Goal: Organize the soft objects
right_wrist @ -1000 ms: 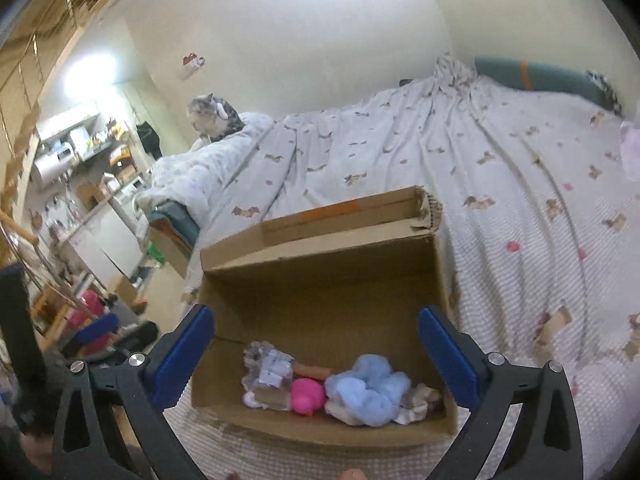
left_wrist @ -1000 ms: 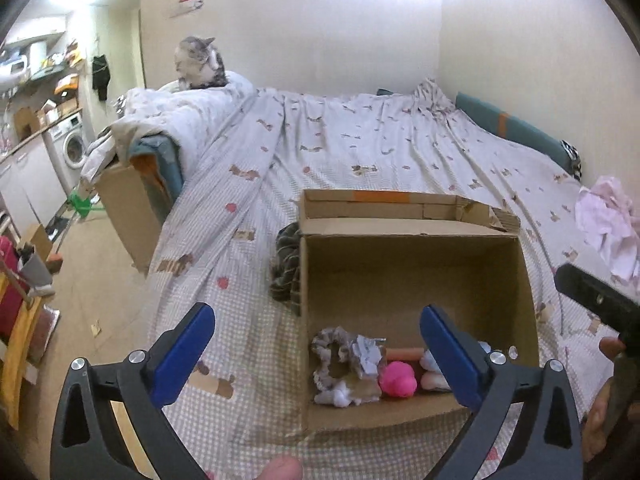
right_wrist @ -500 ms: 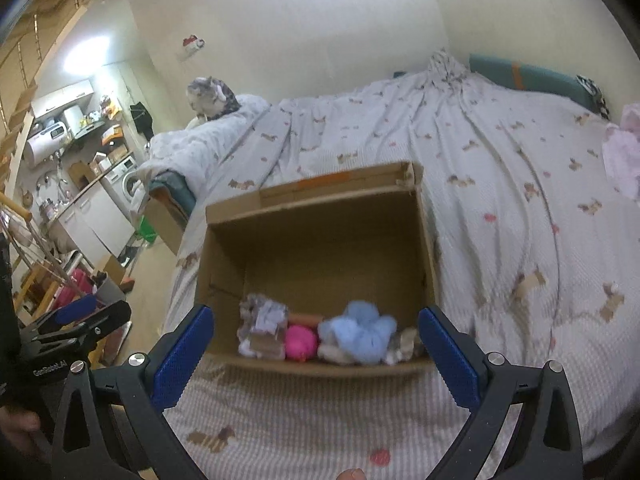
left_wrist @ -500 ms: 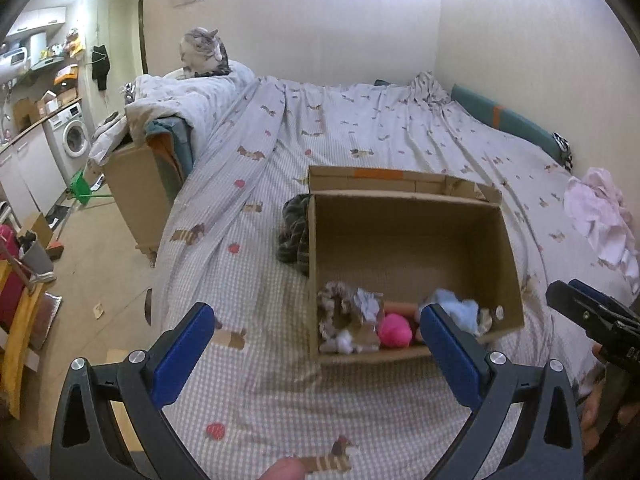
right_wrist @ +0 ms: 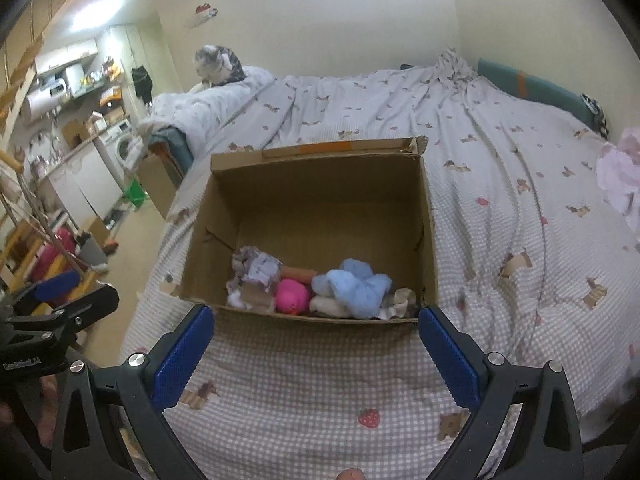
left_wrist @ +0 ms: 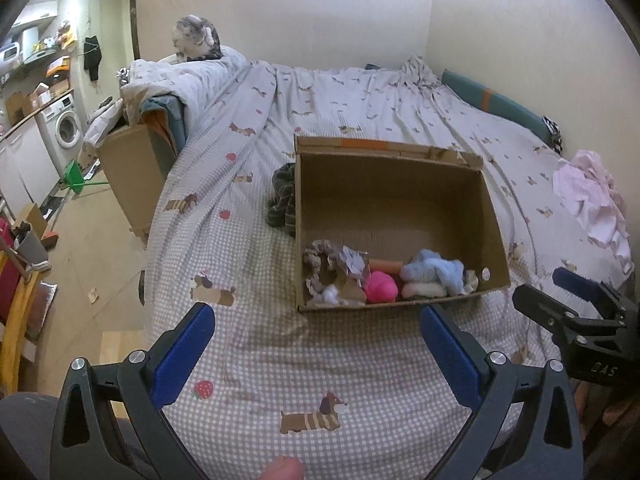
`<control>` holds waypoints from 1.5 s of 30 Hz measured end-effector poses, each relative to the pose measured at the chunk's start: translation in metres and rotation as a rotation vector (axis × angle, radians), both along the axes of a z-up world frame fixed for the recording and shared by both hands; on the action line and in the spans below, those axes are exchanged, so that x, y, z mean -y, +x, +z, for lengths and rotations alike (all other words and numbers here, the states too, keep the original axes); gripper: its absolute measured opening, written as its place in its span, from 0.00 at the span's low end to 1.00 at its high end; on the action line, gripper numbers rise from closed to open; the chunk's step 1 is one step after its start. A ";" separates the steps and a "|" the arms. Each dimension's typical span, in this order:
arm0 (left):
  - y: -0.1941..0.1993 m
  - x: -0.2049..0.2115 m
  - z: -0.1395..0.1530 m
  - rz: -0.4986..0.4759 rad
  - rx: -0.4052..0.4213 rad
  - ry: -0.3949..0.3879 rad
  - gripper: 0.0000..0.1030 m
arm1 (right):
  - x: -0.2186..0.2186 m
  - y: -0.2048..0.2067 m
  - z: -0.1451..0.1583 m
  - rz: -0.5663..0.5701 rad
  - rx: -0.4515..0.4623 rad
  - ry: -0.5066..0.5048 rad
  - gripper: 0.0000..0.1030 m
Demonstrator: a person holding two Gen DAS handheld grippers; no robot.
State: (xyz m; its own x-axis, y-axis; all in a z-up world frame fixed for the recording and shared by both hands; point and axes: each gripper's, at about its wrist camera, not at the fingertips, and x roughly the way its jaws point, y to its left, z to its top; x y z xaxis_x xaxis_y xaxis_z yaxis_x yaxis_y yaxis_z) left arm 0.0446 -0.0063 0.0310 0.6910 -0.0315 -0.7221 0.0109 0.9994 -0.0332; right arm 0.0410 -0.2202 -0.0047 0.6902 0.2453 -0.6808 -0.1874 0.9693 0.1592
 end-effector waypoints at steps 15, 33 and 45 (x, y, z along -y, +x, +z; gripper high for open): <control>0.012 0.000 -0.012 0.008 -0.035 -0.025 0.99 | 0.009 0.010 -0.012 -0.057 -0.047 0.006 1.00; 0.013 -0.010 -0.004 0.055 -0.017 -0.075 0.99 | 0.012 0.009 -0.008 -0.073 -0.022 0.035 1.00; 0.014 -0.012 -0.006 0.061 -0.028 -0.074 0.99 | 0.017 0.008 -0.004 -0.098 -0.005 0.046 1.00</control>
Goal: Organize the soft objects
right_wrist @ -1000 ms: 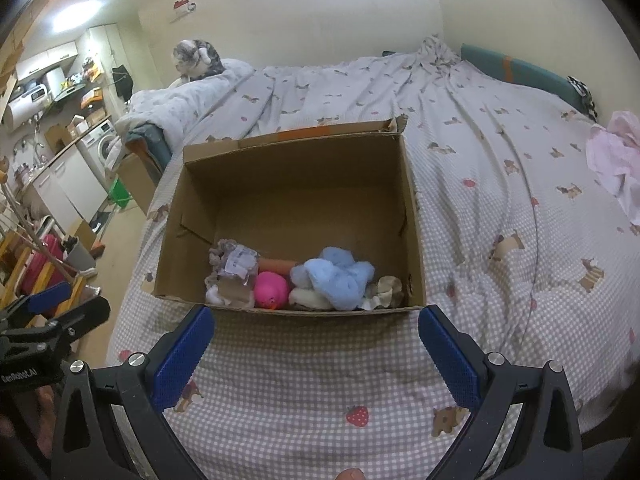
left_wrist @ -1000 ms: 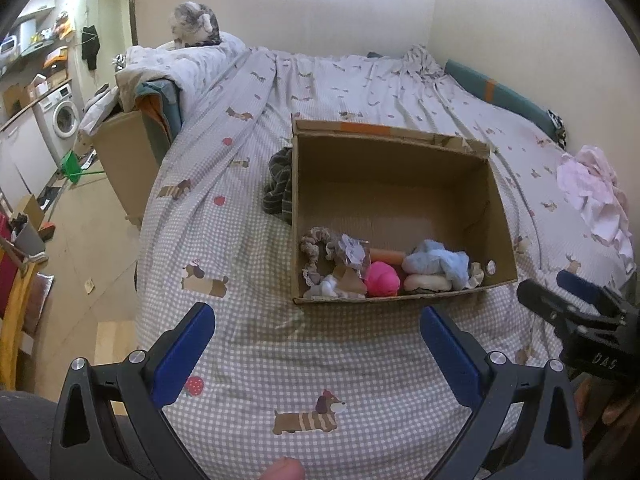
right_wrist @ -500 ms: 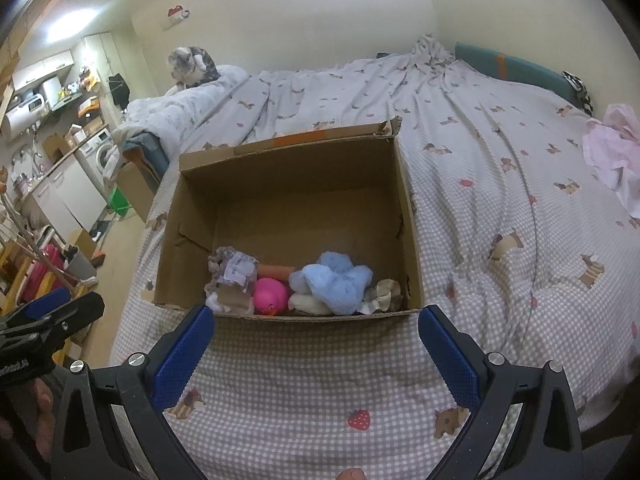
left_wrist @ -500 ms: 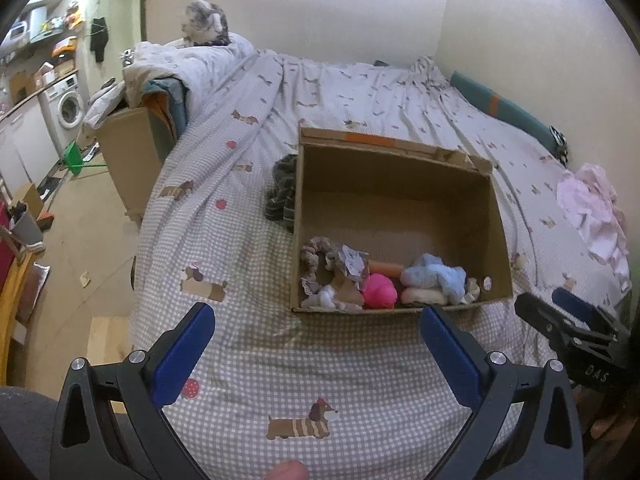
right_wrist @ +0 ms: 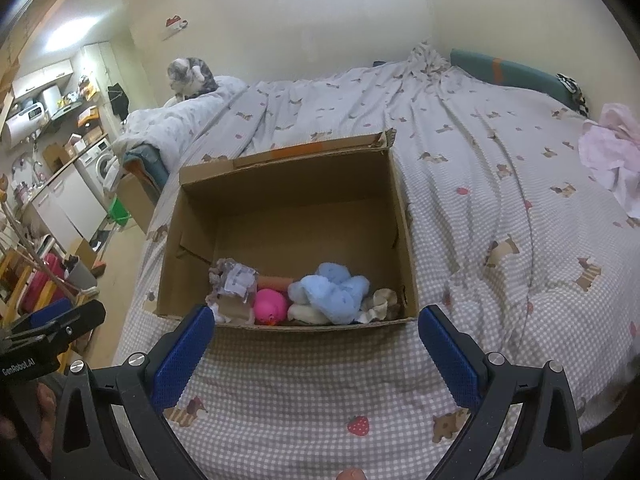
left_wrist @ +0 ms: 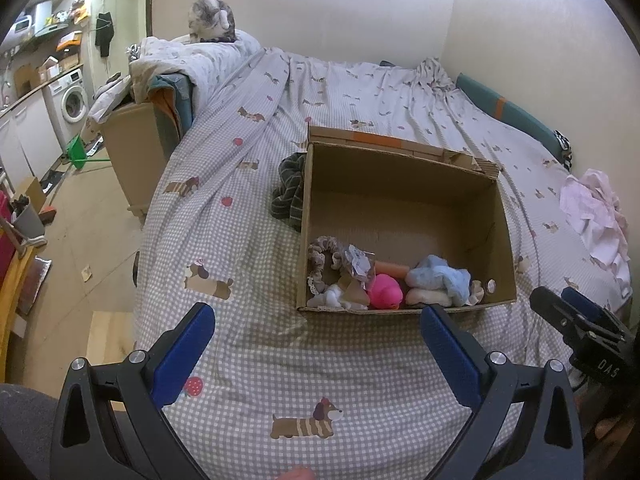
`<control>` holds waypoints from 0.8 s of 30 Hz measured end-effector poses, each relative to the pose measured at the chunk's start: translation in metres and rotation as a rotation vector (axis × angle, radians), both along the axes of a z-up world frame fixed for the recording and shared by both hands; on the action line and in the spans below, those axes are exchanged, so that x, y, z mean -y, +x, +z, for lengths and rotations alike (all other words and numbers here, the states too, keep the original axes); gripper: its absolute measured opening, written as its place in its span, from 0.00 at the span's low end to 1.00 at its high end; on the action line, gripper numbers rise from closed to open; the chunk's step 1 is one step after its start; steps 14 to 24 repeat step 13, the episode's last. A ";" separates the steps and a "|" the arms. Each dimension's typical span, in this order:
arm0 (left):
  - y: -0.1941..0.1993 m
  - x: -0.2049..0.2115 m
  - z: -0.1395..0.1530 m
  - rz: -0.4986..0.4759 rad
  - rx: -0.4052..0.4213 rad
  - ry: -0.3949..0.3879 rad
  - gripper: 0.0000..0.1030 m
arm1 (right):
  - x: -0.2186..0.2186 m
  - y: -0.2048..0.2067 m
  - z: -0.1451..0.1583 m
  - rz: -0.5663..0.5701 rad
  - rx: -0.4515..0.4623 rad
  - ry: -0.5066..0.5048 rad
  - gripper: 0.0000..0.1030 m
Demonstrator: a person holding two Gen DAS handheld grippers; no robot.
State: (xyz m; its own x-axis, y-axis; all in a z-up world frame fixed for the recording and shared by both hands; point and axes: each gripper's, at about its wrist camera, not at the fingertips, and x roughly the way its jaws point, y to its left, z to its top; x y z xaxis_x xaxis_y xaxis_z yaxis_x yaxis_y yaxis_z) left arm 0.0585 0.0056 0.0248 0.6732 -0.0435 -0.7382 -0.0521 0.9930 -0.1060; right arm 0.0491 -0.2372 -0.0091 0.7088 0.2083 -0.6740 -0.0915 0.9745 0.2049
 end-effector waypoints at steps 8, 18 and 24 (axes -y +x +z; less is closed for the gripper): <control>0.000 -0.002 -0.002 -0.001 -0.002 -0.010 0.99 | 0.002 -0.001 0.002 0.002 0.011 0.008 1.00; -0.003 -0.003 0.000 0.000 0.014 -0.007 0.99 | 0.001 -0.001 0.003 0.004 0.017 0.003 1.00; -0.003 -0.003 0.000 0.000 0.014 -0.007 0.99 | 0.001 -0.001 0.003 0.004 0.017 0.003 1.00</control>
